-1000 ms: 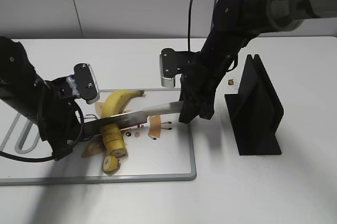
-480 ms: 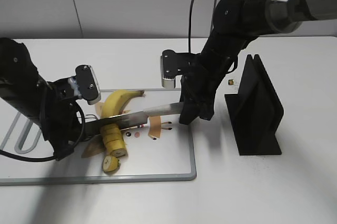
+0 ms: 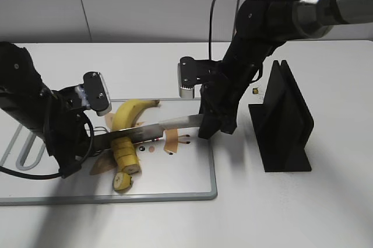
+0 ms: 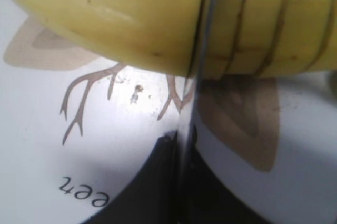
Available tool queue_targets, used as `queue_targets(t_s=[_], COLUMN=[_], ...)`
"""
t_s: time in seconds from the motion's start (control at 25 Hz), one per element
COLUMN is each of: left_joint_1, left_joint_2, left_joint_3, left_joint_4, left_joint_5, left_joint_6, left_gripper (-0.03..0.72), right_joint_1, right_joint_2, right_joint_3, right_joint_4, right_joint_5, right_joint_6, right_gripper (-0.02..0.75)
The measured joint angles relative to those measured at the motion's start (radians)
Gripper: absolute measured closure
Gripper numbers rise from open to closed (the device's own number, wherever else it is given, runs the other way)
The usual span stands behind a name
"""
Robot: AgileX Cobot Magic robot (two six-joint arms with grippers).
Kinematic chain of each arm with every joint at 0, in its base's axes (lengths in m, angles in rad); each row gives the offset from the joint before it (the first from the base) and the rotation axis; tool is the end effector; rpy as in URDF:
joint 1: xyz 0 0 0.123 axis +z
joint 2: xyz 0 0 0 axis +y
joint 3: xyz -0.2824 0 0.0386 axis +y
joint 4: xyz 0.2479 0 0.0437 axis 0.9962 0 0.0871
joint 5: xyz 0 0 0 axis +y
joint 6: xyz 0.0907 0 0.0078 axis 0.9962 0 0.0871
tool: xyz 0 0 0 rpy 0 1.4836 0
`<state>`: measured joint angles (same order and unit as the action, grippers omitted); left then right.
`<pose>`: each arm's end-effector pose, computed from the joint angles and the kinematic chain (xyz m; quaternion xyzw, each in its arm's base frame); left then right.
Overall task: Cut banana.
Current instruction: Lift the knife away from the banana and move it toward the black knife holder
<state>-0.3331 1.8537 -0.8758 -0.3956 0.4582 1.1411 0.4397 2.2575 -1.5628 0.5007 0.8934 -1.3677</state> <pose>0.2907 -0.1170 0.1154 0.5324 0.8328 -0.0547 0.1415 0.3823 0.2175 0.1081 -0.6688 0.7157 0.1622 0.1190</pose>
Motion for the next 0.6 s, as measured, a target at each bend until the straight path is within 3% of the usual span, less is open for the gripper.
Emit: queue_targets(t_s=[0.6], left_joint_1=[0.0], left_joint_2=[-0.069], left_joint_3=[0.018], left_joint_4=[0.013], left_joint_5=[0.01], left_joint_6=[-0.006], left_gripper=[0.695], right_joint_1=[0.005], right_joint_2=[-0.056], right_joint_3=[0.006], right_joint_4=[0.002], right_joint_5=[-0.009], right_joint_6=[0.001], right_gripper=[0.533])
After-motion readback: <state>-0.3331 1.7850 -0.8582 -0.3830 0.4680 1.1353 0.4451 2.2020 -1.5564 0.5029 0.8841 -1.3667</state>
